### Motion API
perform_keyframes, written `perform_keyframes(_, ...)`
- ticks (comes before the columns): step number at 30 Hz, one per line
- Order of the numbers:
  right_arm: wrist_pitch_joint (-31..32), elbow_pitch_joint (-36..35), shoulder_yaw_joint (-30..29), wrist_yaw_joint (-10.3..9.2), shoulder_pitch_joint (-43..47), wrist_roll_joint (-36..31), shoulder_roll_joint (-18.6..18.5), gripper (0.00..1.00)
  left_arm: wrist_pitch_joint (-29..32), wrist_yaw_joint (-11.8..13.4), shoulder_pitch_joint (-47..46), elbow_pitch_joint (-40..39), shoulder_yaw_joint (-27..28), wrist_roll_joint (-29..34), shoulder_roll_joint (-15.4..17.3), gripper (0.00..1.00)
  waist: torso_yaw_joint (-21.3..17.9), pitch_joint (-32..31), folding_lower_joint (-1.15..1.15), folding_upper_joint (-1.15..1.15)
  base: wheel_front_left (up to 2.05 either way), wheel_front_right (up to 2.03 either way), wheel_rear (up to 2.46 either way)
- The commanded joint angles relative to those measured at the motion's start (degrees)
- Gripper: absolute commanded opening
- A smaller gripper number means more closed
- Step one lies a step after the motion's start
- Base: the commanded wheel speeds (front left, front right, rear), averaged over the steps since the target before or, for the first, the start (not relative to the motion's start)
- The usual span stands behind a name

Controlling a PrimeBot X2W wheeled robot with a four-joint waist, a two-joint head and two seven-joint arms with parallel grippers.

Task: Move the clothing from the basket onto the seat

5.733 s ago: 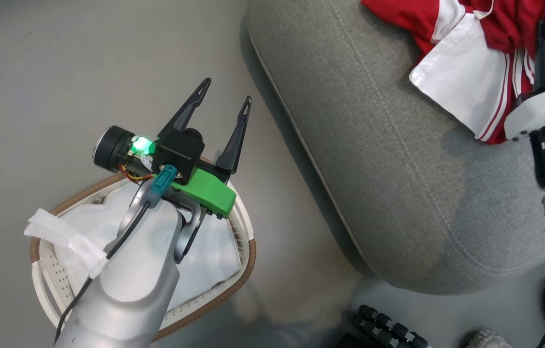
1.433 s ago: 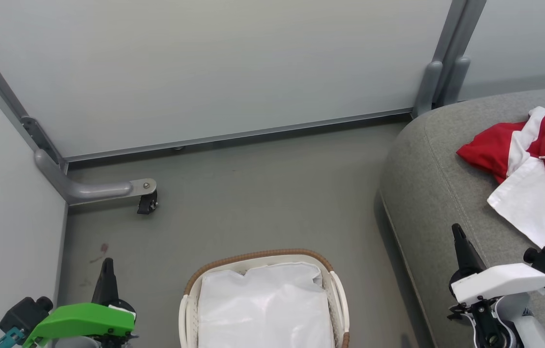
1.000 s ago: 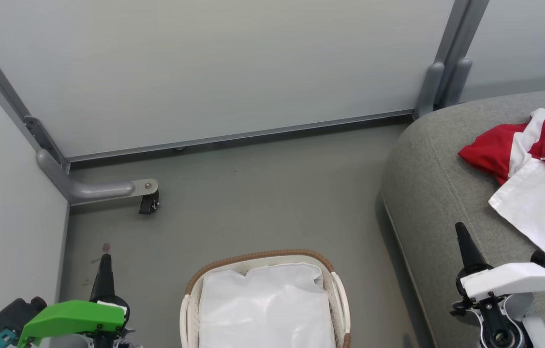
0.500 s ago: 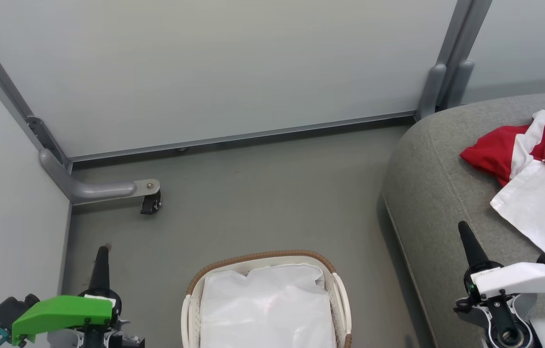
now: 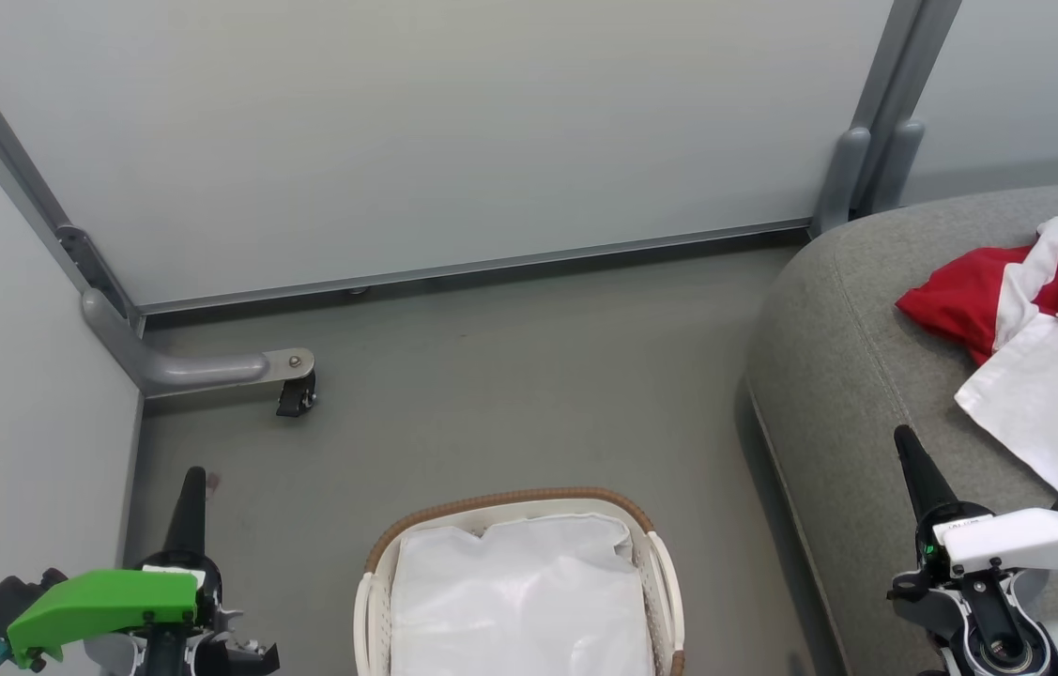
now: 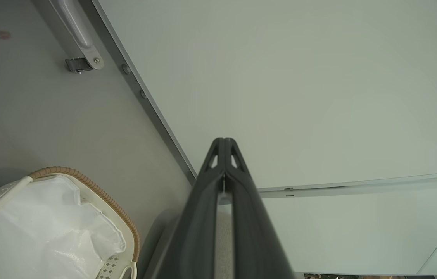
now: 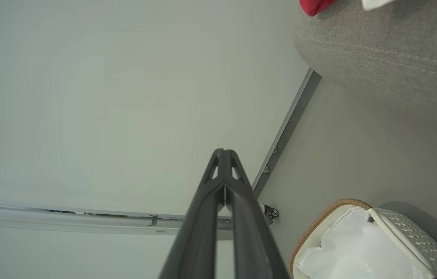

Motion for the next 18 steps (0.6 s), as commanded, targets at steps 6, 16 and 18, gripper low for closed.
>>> perform_keyframes(6,1.0,-0.9,-0.6,-0.04,0.4,3.7,-0.1,0.00,1.0,-0.5,-1.5,-0.9,0.6,-3.4,0.3,0.00,0.1,-0.1,0.00,0.00,0.00,0.00,0.00)
perform_keyframes(16,2.2,-1.4,-1.2,-0.04,0.7,7.9,-0.1,0.00,2.2,-0.7,-1.6,-1.4,1.2,-7.3,0.3,0.00,0.4,-0.2,0.00,0.00,0.00,0.00,0.00)
perform_keyframes(18,2.4,-1.5,-1.3,-0.04,0.7,8.7,0.0,0.00,2.4,-0.7,-1.7,-1.5,1.4,-8.2,0.3,0.00,0.4,-0.2,0.00,0.00,0.00,0.00,0.00)
